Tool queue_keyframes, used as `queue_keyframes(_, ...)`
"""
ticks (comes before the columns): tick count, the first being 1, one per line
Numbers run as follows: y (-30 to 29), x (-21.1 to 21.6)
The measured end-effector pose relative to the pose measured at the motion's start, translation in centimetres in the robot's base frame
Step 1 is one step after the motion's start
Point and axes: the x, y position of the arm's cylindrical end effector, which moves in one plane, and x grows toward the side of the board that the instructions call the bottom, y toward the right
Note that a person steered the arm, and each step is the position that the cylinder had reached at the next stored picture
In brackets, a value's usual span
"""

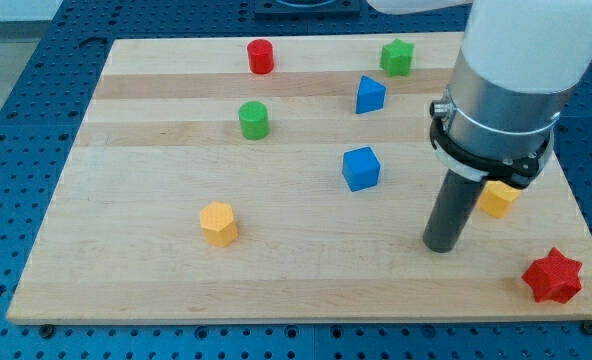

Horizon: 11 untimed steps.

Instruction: Slide the blue cube up a bit

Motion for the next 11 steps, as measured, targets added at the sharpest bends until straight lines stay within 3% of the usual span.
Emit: queue_keyframes(11, -5.6, -7.1)
